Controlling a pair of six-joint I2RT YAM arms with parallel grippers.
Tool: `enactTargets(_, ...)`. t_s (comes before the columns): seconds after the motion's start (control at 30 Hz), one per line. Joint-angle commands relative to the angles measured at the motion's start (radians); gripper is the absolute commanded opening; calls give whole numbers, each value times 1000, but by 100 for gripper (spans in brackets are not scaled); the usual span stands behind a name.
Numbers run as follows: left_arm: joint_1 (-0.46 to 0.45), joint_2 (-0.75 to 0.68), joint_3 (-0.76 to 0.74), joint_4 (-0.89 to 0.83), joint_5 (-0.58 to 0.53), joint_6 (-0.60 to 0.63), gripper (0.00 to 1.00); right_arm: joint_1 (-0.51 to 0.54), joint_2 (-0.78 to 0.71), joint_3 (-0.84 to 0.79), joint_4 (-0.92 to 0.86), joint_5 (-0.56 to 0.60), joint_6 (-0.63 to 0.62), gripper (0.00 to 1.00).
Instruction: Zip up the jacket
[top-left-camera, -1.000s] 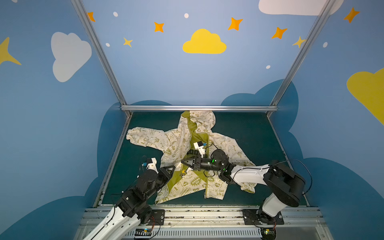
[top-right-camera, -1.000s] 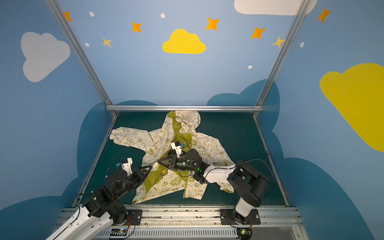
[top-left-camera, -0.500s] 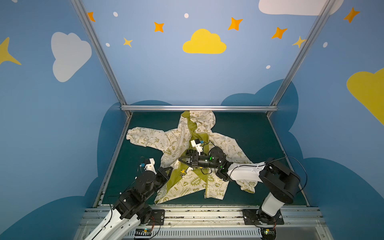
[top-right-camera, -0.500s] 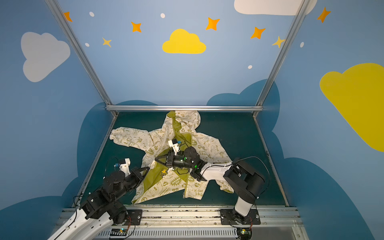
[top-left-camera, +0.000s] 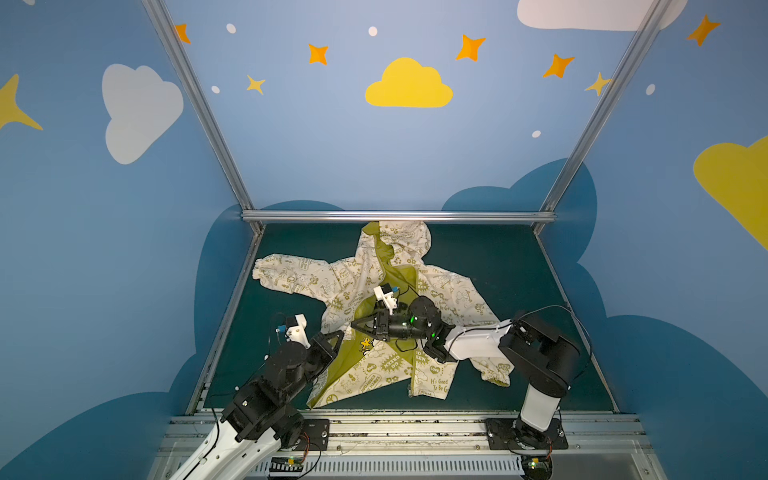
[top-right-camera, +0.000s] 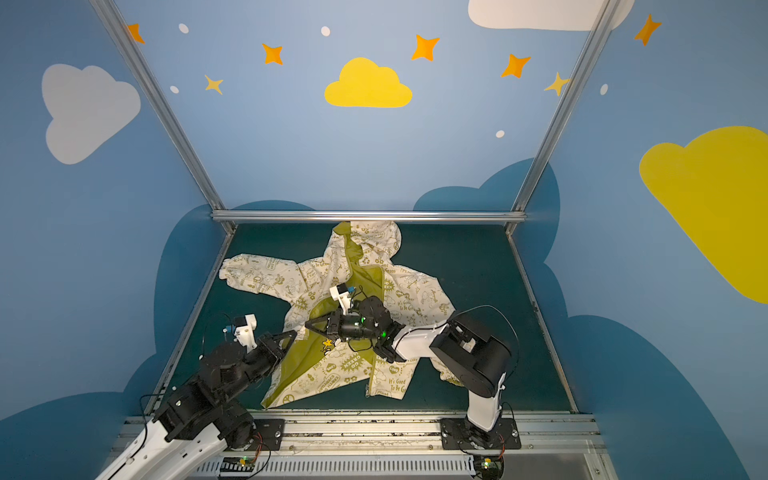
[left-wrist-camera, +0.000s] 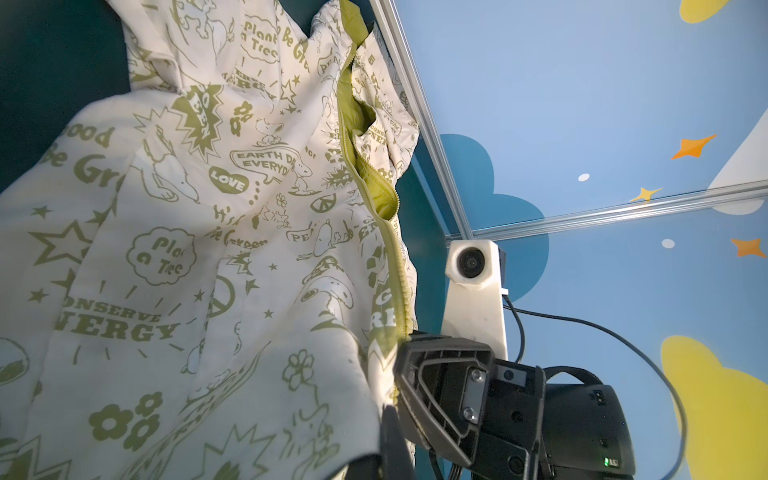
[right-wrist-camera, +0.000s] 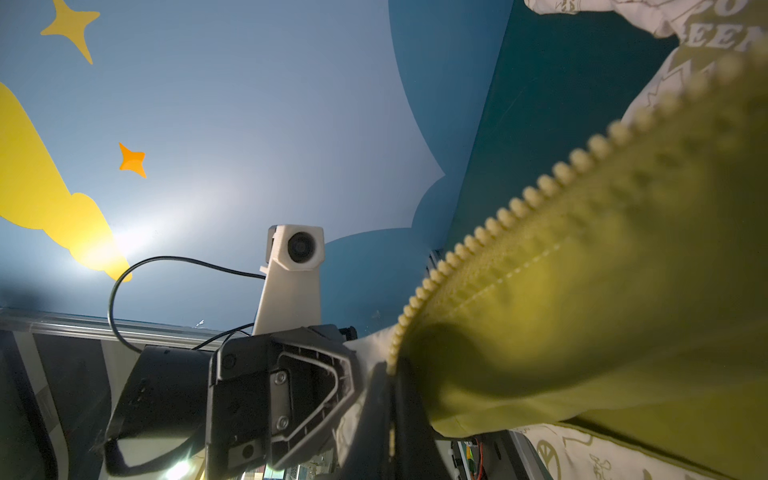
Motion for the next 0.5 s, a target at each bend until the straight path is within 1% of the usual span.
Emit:
enactTargets(0.0, 3, -1, 19, 35, 2, 13, 4, 11, 19, 29, 22, -11, 4, 0)
enactTargets(0.2, 3, -1, 13, 36, 7, 10, 16, 16, 34, 36, 43, -17, 14, 0)
enactTargets(0.3, 2, -8, 11, 31, 4, 7, 21, 16, 38, 39, 54, -19, 19, 0)
enactTargets(0.47, 2, -9, 8, 30, 4, 7, 25, 16, 49, 45, 61, -22, 23, 0)
